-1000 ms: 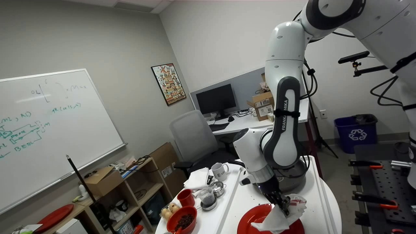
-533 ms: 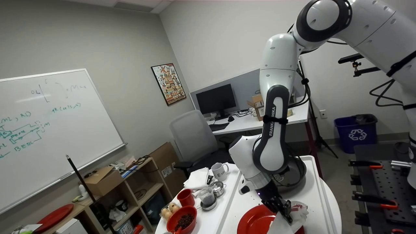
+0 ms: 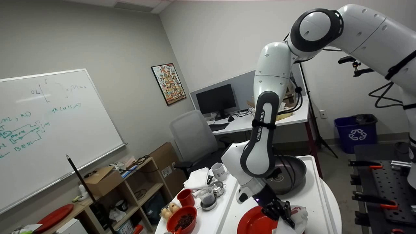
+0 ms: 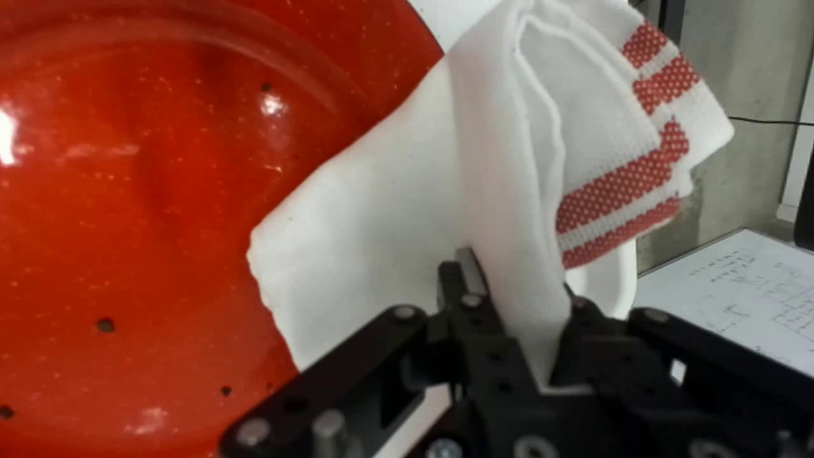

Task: Wipe the red plate with the white cloth

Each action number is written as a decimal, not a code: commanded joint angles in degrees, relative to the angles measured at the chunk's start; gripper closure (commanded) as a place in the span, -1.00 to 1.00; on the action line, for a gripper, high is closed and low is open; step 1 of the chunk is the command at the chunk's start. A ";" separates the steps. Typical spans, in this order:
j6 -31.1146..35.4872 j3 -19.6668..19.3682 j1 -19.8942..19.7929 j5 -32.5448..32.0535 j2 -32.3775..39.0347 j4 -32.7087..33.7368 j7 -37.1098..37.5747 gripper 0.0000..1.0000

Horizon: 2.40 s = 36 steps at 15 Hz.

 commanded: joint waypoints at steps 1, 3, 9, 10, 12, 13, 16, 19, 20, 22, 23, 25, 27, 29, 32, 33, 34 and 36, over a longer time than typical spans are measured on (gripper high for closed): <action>-4.61 0.12 0.99 1.95 2.20 4.18 -4.29 0.85; -5.59 -0.47 1.55 1.96 2.96 5.57 -4.29 0.85; -3.70 -4.37 3.75 -0.08 6.21 8.53 -0.28 0.85; -3.54 -4.84 3.98 -0.30 6.61 8.69 -0.03 0.85; -2.60 -5.56 4.45 -0.98 7.08 8.38 0.46 0.85; -1.77 -5.87 4.77 -1.49 7.12 8.06 0.69 0.85; 1.08 -6.55 5.85 -3.08 6.76 7.28 1.48 0.85; 3.17 -6.98 7.06 -4.83 6.37 7.02 3.02 0.85; 3.67 -6.91 7.24 -5.31 6.36 7.01 3.38 0.85; 4.72 -6.64 7.44 -5.90 6.36 7.11 3.68 0.85; 5.06 -6.50 7.44 -6.04 6.40 7.25 3.81 0.85; 5.78 -6.40 7.45 -6.12 6.54 7.71 4.14 0.85; 6.63 -6.57 7.28 -5.91 6.87 8.78 4.53 0.85; 7.65 -6.67 6.58 -5.28 7.03 10.14 5.16 0.85; 8.69 -6.63 4.81 -4.00 7.37 12.39 5.69 0.85; 8.99 -6.62 4.16 -3.59 7.44 12.97 5.98 0.85; 9.30 -6.69 3.59 -3.24 7.45 13.44 6.31 0.85; 10.20 -6.78 2.33 -2.54 7.26 13.86 6.97 0.85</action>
